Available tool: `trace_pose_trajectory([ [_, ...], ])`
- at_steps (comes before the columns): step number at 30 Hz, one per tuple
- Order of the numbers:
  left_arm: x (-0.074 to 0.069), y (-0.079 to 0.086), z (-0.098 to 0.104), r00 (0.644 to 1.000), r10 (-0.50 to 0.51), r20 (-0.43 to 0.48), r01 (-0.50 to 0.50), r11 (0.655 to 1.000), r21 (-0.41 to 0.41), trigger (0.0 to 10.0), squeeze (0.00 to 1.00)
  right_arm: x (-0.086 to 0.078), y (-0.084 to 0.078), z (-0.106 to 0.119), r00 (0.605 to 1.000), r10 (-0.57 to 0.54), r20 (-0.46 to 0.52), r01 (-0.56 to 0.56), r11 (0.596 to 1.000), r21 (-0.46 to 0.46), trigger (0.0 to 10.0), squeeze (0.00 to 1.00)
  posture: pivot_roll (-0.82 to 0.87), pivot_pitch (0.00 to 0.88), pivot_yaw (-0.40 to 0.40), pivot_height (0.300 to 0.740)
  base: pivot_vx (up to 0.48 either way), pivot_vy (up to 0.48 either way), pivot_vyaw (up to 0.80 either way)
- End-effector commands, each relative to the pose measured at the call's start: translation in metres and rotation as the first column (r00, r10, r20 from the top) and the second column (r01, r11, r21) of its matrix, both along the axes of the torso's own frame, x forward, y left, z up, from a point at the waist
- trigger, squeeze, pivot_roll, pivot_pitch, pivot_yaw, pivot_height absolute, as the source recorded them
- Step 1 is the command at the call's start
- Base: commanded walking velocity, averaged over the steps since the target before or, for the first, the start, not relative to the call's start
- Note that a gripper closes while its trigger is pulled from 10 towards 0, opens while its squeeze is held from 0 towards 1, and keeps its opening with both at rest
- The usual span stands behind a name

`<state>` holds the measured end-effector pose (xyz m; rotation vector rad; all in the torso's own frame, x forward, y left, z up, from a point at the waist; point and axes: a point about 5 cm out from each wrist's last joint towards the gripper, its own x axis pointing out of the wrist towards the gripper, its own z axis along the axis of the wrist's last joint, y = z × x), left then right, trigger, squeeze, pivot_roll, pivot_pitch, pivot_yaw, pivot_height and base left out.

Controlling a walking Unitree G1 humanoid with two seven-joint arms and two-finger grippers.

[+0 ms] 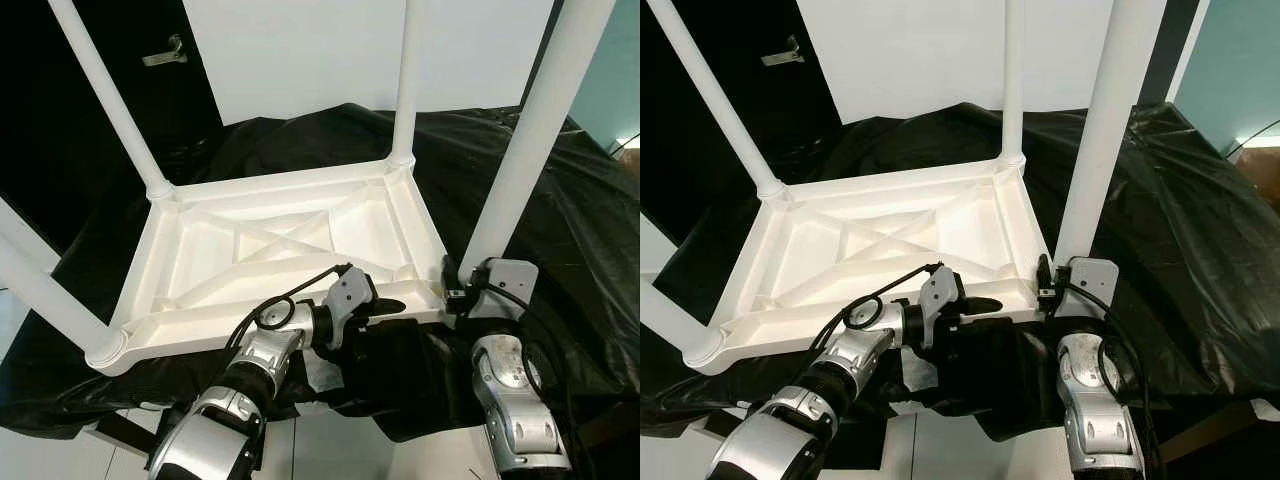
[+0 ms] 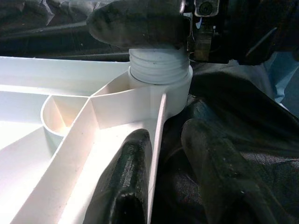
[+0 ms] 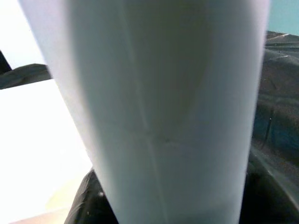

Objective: Building children table

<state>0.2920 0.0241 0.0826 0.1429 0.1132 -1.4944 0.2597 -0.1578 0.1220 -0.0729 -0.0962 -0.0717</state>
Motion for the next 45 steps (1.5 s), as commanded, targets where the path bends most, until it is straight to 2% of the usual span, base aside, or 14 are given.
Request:
trace_pose_trajectory([
  [1,-0.029,-0.006,-0.036,0.981,-0.123,-0.151,0.141,0.983,0.115,10.0,0.00,0.001,0.022,-0.016,0.989,0.122,-0.081,-0.125,0.992,-0.023,10.0,0.09,-0.18,0.002,0.070,0.740,0.000,0.000,0.00],
  [2,-0.028,-0.006,-0.035,0.981,-0.124,-0.149,0.142,0.983,0.116,10.0,0.00,0.001,0.019,-0.017,0.980,0.181,-0.087,-0.185,0.982,-0.038,10.0,1.00,-0.18,0.001,0.074,0.740,0.000,0.000,0.00],
  [9,-0.027,-0.006,-0.035,0.981,-0.129,-0.145,0.147,0.982,0.121,10.0,0.00,0.004,-0.007,-0.008,0.942,0.315,-0.119,-0.331,0.932,-0.148,10.0,1.00,-0.19,0.000,0.080,0.740,0.000,0.000,0.00],
  [12,-0.027,-0.006,-0.034,0.981,-0.129,-0.144,0.147,0.982,0.122,10.0,0.00,0.006,-0.015,-0.005,0.931,0.341,-0.133,-0.360,0.916,-0.179,10.0,0.95,-0.19,0.000,0.080,0.740,0.000,0.000,0.00],
  [13,-0.027,-0.006,-0.034,0.981,-0.129,-0.143,0.147,0.982,0.121,10.0,0.00,0.007,-0.020,-0.001,0.919,0.369,-0.138,-0.391,0.896,-0.211,10.0,0.00,-0.18,0.000,0.079,0.740,0.000,0.000,0.00],
  [16,-0.026,-0.006,-0.034,0.982,-0.128,-0.142,0.146,0.982,0.121,10.0,0.00,0.006,-0.023,0.002,0.901,0.411,-0.142,-0.434,0.870,-0.233,10.0,0.00,-0.18,0.000,0.079,0.740,0.000,0.000,0.00],
  [19,-0.026,-0.005,-0.034,0.982,-0.127,-0.142,0.145,0.982,0.123,10.0,0.00,0.004,-0.037,0.015,0.810,0.557,-0.183,-0.585,0.747,-0.315,10.0,0.00,-0.18,0.000,0.081,0.740,0.000,0.000,0.00],
  [23,-0.026,-0.005,-0.034,0.982,-0.126,-0.141,0.143,0.982,0.123,10.0,0.00,0.007,-0.046,0.021,0.783,0.586,-0.210,-0.620,0.702,-0.350,10.0,0.00,-0.18,0.000,0.079,0.740,0.000,0.000,0.00],
  [24,-0.026,-0.005,-0.034,0.982,-0.125,-0.141,0.142,0.982,0.123,10.0,0.00,0.007,-0.048,0.022,0.772,0.597,-0.219,-0.633,0.688,-0.354,3.8,0.00,-0.17,0.000,0.079,0.740,0.000,0.000,0.00],
  [25,-0.026,-0.005,-0.034,0.982,-0.125,-0.141,0.142,0.982,0.123,10.0,0.00,0.007,-0.048,0.022,0.772,0.597,-0.219,-0.633,0.688,-0.354,3.8,0.00,-0.17,0.000,0.079,0.740,0.000,0.000,0.00],
  [26,-0.026,-0.004,-0.034,0.982,-0.124,-0.141,0.141,0.982,0.122,10.0,0.00,0.008,-0.049,0.023,0.761,0.608,-0.227,-0.646,0.676,-0.355,0.0,0.00,-0.17,0.000,0.078,0.740,0.000,0.000,0.00],
  [36,-0.026,-0.002,-0.035,0.983,-0.118,-0.142,0.136,0.983,0.124,10.0,0.00,0.004,-0.057,0.018,0.704,0.644,-0.300,-0.711,0.632,-0.310,0.0,0.00,-0.17,0.000,0.079,0.740,0.000,0.000,0.00],
  [39,-0.026,-0.002,-0.035,0.983,-0.118,-0.142,0.136,0.983,0.126,10.0,0.00,0.005,-0.059,0.016,0.712,0.638,-0.294,-0.703,0.649,-0.292,0.0,0.00,-0.17,0.000,0.081,0.740,0.000,0.000,0.00],
  [45,-0.026,-0.001,-0.035,0.983,-0.121,-0.140,0.139,0.982,0.128,10.0,0.00,0.004,-0.053,0.000,0.801,0.562,-0.207,-0.595,0.784,-0.176,0.0,0.00,-0.17,0.000,0.083,0.740,0.000,0.000,0.00],
])
